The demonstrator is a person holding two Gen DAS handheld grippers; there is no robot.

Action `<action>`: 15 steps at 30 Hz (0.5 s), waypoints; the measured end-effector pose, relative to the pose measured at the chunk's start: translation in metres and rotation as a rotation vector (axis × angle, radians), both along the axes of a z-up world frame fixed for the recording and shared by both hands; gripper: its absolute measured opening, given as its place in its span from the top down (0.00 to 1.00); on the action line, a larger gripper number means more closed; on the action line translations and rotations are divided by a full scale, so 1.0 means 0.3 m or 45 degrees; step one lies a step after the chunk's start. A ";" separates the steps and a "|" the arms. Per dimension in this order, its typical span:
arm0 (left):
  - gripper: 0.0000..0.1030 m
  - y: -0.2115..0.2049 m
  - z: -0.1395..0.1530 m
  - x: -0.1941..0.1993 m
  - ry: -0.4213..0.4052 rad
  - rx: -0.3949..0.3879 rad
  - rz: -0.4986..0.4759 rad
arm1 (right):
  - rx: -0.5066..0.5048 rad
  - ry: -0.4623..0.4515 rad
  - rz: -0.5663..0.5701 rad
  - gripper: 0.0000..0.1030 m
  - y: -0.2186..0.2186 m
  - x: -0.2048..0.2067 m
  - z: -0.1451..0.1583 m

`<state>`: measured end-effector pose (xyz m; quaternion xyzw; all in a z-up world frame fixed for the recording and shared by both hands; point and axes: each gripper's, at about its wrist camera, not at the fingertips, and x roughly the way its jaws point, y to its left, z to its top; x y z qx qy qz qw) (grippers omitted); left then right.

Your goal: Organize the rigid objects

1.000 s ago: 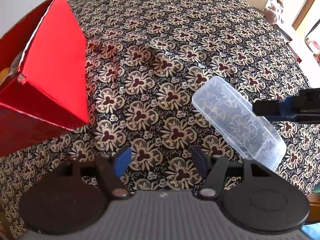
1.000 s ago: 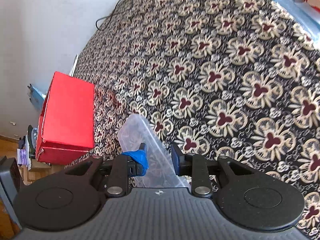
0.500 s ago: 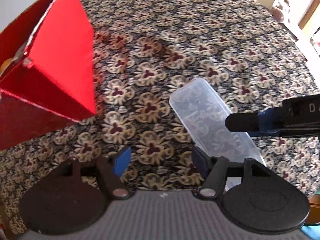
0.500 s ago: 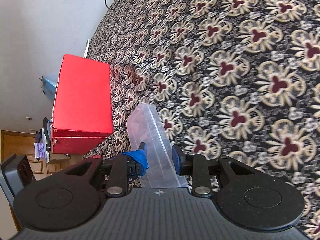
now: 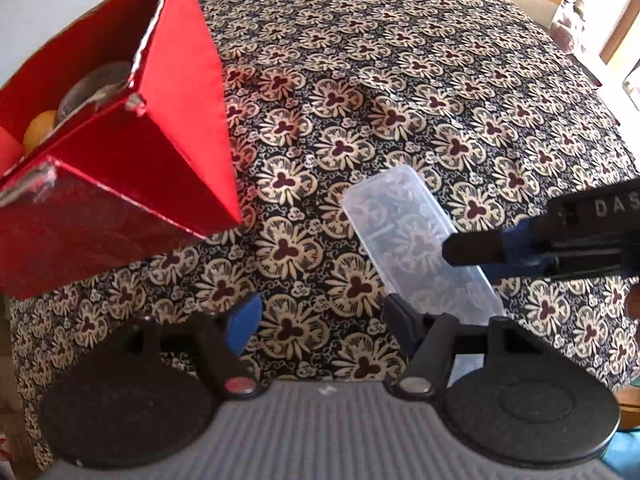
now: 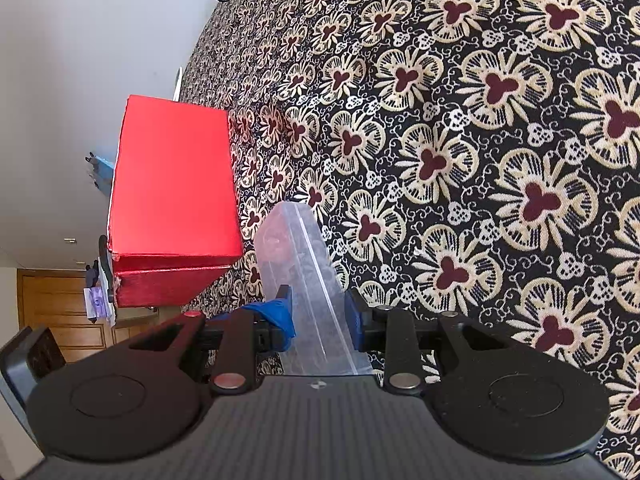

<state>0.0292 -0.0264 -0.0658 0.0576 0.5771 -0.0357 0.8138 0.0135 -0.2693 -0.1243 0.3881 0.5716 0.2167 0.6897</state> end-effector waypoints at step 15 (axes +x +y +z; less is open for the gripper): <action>0.30 -0.068 0.029 -0.017 0.018 -0.254 -0.107 | 0.018 0.009 0.011 0.89 -0.049 0.009 -0.013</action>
